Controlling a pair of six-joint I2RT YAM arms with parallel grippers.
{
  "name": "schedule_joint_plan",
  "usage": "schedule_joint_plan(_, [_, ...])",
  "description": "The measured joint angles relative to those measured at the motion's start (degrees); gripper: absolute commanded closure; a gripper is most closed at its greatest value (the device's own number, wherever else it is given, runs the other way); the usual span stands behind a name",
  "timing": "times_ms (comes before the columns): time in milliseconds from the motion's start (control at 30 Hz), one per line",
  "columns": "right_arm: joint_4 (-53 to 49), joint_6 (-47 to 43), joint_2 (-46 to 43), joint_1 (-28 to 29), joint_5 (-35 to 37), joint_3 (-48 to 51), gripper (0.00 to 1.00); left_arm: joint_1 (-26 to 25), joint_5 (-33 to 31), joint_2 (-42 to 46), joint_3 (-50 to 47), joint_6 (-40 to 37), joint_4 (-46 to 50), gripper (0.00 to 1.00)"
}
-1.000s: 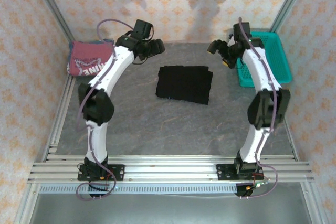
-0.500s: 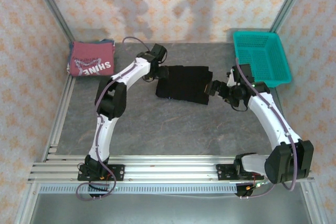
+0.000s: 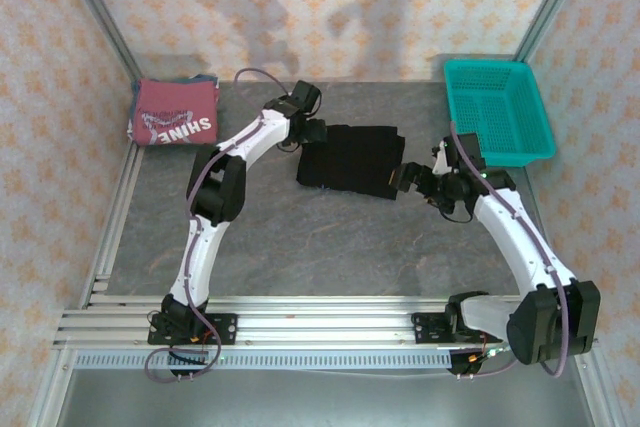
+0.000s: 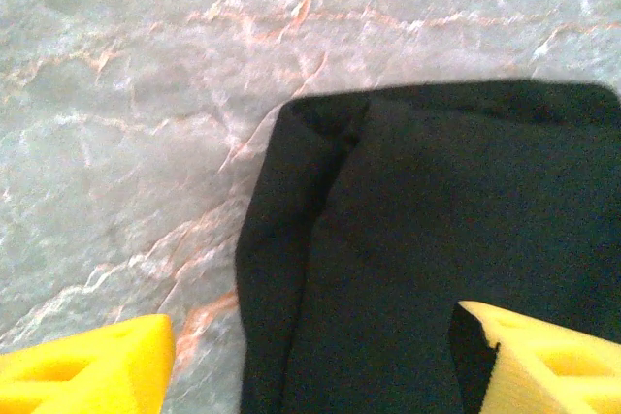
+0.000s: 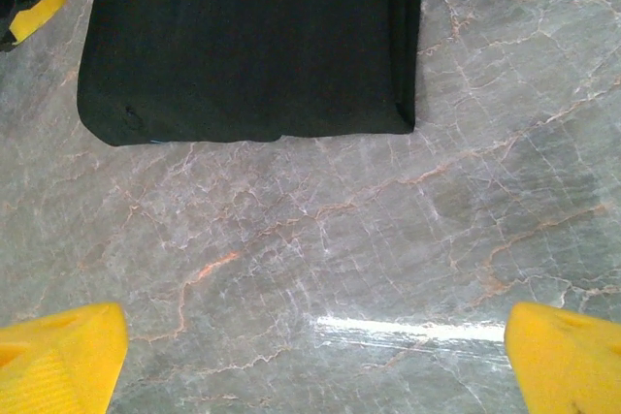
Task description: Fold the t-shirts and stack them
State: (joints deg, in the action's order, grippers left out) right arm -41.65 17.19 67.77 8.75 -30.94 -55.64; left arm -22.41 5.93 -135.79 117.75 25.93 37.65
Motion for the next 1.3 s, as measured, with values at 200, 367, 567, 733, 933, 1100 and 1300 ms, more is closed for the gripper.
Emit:
schedule_joint_plan(200, [1.79, 1.05, 3.34, 0.0, -1.46, 0.0, 0.01, -0.11, 0.07, -4.87, 4.55, 0.79, 0.02, 0.25])
schedule_joint_plan(367, [2.67, 2.16, 3.43, 0.0, -2.43, -0.2, 0.01, -0.63, -0.85, -8.09, 8.07, 0.83, 2.03, 0.3])
schedule_joint_plan(567, [2.71, 2.97, 3.34, 0.0, -3.13, -0.94, 0.01, -1.11, -1.16, -8.22, 7.76, 1.05, 1.84, 0.67])
schedule_joint_plan(733, [2.64, 3.39, 2.49, 0.0, -3.39, -2.1, 0.01, -1.6, 1.2, -8.5, 7.89, 0.7, 0.96, 0.97])
schedule_joint_plan(933, [2.49, 3.41, 0.13, 0.0, -3.54, -2.56, 0.01, -1.55, 1.49, -6.23, 4.96, -3.37, 0.2, 1.0])
schedule_joint_plan(1100, [2.51, 3.89, -0.66, 0.0, -3.63, -3.21, 0.01, -0.85, 0.37, -1.62, 2.25, -8.46, 2.32, 1.0])
schedule_joint_plan(1300, [2.51, 4.68, -0.66, 0.0, -4.07, -3.98, 0.01, 1.07, -0.76, 6.88, 1.66, -13.73, 2.93, 1.0])
